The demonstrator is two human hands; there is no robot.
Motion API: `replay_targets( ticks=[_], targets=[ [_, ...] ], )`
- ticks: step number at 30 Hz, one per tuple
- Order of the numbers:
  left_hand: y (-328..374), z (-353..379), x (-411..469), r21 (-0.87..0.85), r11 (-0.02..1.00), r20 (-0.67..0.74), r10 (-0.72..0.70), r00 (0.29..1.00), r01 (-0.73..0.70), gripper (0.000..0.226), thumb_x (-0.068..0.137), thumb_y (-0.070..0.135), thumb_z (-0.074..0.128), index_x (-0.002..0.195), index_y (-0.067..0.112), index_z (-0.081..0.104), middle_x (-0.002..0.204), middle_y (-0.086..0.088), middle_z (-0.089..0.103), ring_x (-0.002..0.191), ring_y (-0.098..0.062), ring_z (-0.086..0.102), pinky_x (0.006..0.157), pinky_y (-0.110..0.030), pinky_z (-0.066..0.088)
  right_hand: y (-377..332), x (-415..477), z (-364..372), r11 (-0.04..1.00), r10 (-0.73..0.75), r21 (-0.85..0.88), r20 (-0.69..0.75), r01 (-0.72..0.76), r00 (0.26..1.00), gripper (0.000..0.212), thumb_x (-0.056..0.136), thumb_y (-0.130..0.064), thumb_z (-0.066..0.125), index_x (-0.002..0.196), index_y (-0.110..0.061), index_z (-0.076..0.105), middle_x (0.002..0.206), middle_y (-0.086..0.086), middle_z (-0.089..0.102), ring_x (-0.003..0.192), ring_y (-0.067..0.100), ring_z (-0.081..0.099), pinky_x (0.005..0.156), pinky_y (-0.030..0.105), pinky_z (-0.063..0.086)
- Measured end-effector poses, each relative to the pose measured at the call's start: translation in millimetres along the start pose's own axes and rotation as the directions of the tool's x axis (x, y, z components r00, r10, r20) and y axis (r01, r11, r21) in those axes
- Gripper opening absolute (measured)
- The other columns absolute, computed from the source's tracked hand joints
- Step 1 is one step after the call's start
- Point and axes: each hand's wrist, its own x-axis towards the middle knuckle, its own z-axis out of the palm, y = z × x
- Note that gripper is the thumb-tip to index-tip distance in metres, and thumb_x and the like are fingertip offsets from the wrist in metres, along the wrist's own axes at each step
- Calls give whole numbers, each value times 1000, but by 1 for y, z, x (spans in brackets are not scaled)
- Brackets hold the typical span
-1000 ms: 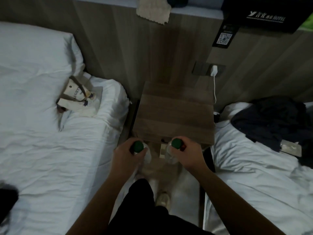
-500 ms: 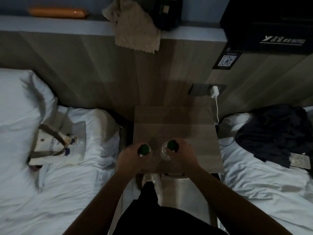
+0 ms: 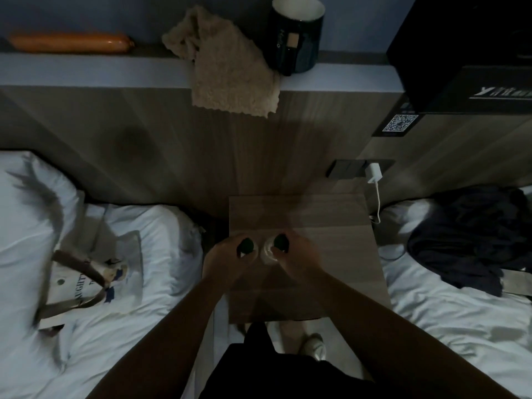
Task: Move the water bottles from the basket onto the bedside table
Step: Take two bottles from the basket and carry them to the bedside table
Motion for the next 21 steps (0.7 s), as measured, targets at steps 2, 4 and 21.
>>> replay_targets(
  ticks=[2,4,21],
  targets=[
    [0,-3,8,-6,1000,29,-11,1000,11,36,88,36,61,121,23,60,107,2,68,94,-11,61,79,-22,43,-4,6,1,1000,-3,-10,1,3,1000,30,86,-41,59,111,-24,58,103,1,68,96,23,64,83,41,53],
    [-4,-2,14,-6,1000,38,-19,999,19,37,87,39,61,121,25,59,106,3,68,94,-11,62,77,-23,44,-5,11,1,999,1,-38,2,-1,1000,27,87,-37,58,110,-22,60,101,3,68,94,25,64,81,41,53],
    [-19,18,5,-239,952,11,-194,981,191,49,82,34,66,127,22,51,103,7,59,97,-12,56,82,-28,43,18,21,3,993,48,104,66,-54,997,34,87,-32,64,118,-20,57,111,3,64,97,19,60,76,29,43]
  ],
)
